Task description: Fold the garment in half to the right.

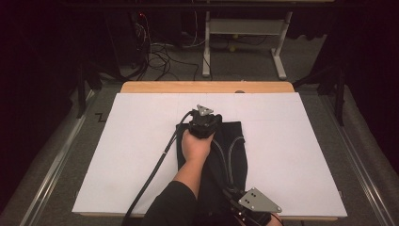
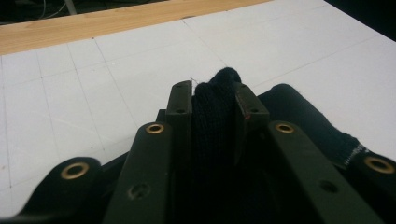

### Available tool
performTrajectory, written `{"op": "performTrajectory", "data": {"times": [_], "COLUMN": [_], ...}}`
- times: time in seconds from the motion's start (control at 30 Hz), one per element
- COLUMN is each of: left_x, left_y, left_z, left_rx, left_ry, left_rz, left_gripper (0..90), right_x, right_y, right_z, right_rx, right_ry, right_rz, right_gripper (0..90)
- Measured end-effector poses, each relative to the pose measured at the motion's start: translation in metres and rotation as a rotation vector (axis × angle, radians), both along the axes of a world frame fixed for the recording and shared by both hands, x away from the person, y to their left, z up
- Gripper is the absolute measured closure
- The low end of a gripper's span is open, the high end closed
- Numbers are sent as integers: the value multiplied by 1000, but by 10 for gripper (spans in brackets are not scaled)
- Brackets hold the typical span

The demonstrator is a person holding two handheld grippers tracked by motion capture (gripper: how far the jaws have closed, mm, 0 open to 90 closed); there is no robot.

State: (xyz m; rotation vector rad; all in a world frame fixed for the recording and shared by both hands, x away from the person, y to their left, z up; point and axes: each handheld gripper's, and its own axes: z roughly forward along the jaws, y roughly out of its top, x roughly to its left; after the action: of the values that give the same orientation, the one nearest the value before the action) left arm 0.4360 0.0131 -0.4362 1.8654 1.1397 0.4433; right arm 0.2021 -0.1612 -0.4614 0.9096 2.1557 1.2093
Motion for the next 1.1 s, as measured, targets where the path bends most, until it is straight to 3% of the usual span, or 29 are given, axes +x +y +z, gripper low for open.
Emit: {"op": "performTrajectory", "data": {"times": [0.2, 0.43, 0.6, 0.67, 0.77, 0.87, 1.03, 1.1], "left_x": [0, -3, -6, -8, -13, -15, -22, -25], "left_y": [1, 4, 12, 17, 28, 40, 61, 69], "left_z": [1, 11, 19, 22, 27, 26, 21, 19], "left_rx": [-31, -59, -47, -51, -68, -80, -101, -103], "left_ry": [8, -28, -48, -52, -90, -90, -107, -104], "left_rz": [-22, -21, -27, -42, -42, -50, -52, -41], "left_gripper": [573, 443, 342, 291, 247, 178, 98, 0], "right_x": [0, -1, -2, -2, -2, 1, 7, 12], "right_y": [-2, 1, 0, 0, 0, 1, 4, 5], "right_z": [-1, -1, 1, 3, 8, 12, 22, 26], "right_rx": [4, 9, 36, 48, 80, 139, 141, 128], "right_ry": [9, 4, 5, 2, 1, 24, 12, 15], "right_rz": [-2, -6, -7, 0, 6, 7, 14, 20], "right_gripper": [671, 526, 403, 365, 331, 298, 271, 267]}}
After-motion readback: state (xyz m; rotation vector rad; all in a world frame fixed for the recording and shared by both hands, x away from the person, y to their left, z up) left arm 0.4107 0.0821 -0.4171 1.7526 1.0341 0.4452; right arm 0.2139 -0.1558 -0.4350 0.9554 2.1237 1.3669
